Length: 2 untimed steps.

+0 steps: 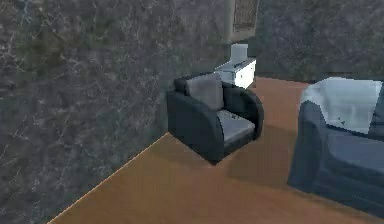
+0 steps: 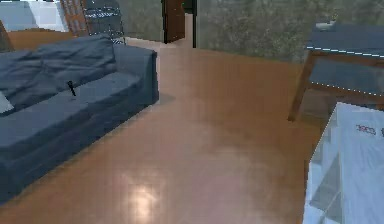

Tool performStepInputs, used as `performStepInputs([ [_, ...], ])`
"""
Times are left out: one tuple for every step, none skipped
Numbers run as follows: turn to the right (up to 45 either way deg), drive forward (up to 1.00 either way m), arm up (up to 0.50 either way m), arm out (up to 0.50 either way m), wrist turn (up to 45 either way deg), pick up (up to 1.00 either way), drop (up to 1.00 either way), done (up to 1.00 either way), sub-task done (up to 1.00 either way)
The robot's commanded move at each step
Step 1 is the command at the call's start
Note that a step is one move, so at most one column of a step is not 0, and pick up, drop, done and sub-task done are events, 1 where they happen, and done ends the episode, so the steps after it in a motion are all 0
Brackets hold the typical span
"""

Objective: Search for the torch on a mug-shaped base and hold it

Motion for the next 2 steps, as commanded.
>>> performStepInputs([
  [45.0,0.0,0.0,0.0,0.0,0.0,0.0,0.0,0.0],
  [33.0,0.0,0.0,0.0,0.0,0.0,0.0,0.0,0.0],
])
